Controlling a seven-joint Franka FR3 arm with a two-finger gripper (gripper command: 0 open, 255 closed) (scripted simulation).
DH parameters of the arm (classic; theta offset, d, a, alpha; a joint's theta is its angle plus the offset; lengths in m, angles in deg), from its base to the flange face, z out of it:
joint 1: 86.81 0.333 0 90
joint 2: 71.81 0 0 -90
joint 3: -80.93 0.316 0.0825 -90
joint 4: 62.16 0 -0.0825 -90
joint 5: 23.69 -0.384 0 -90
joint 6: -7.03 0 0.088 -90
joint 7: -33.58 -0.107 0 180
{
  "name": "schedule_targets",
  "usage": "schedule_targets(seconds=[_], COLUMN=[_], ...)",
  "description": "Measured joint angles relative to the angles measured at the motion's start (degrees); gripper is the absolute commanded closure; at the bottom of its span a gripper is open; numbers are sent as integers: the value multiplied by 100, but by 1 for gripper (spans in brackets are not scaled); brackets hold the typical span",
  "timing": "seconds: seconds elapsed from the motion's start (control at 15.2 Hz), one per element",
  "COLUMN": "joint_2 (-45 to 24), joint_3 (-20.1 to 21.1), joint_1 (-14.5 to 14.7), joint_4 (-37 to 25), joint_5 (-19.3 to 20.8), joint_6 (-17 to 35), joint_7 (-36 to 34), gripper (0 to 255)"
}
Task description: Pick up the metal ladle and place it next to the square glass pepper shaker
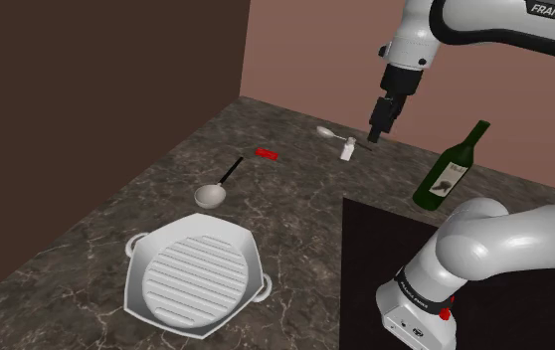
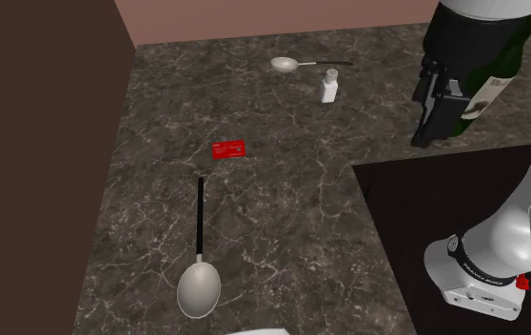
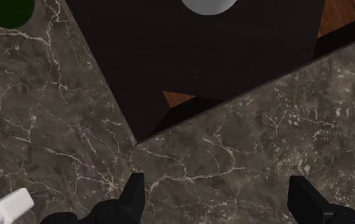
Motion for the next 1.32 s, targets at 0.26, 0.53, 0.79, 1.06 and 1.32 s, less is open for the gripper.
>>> schedule_targets(seconds=[0.26, 0.53, 0.79, 1.06, 1.32], joint_2=[-60, -202, -622, -1154, -1931], joint_3=[284, 802, 1410, 1958, 2588], joint_1=[-39, -118, -214, -398, -663], joint_4=[187, 479, 545, 515, 285], joint_5=[-239, -640, -1001, -1184, -1171], joint_6=[326, 943, 1644, 2371, 3134], joint_7=[-533, -1517, -2570, -3560, -4662], gripper=[0, 0, 0, 0, 0])
